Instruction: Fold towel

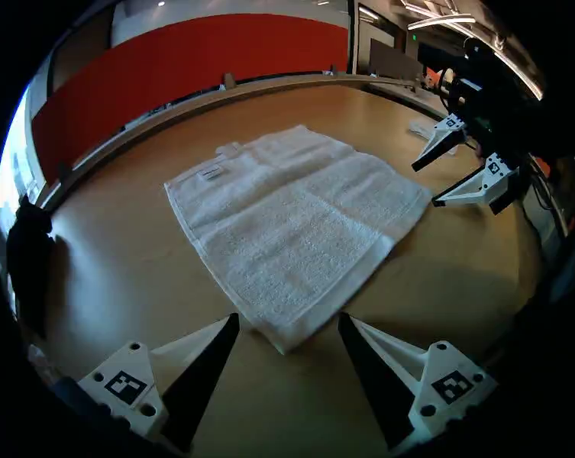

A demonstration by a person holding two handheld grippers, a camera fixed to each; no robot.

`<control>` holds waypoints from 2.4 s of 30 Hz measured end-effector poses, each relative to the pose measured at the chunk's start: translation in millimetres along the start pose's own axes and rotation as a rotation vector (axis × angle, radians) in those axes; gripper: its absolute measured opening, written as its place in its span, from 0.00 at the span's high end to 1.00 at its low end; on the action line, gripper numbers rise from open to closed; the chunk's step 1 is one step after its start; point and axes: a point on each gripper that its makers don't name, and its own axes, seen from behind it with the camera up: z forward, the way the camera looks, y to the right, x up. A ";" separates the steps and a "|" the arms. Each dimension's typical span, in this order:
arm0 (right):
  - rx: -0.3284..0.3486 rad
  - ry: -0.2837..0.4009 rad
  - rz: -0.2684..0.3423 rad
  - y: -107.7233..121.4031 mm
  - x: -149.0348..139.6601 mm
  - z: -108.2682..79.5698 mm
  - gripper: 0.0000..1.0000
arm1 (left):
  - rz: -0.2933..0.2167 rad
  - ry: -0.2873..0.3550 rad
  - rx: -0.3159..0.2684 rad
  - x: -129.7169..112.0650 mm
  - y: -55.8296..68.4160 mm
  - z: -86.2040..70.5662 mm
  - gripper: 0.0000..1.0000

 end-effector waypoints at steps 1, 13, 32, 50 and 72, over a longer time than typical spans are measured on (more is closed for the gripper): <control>0.001 -0.001 0.000 0.3 -0.3 0.5 0.02 | -0.002 -0.005 -0.001 -1.1 -0.1 0.6 0.04; 0.029 -0.014 0.001 -2.9 -4.2 5.0 0.10 | 0.001 -0.020 -0.014 -4.1 0.3 4.1 0.03; 0.046 -0.030 0.009 -5.0 -4.3 7.8 0.41 | 0.004 -0.048 -0.019 -4.8 0.1 4.2 0.18; 0.069 -0.031 0.042 -9.3 -5.4 3.6 0.85 | -0.008 -0.065 -0.010 -2.7 3.6 5.0 0.78; 0.052 0.030 0.036 -5.2 22.6 -18.9 0.87 | -0.062 -0.053 -0.007 18.0 7.8 -15.2 0.88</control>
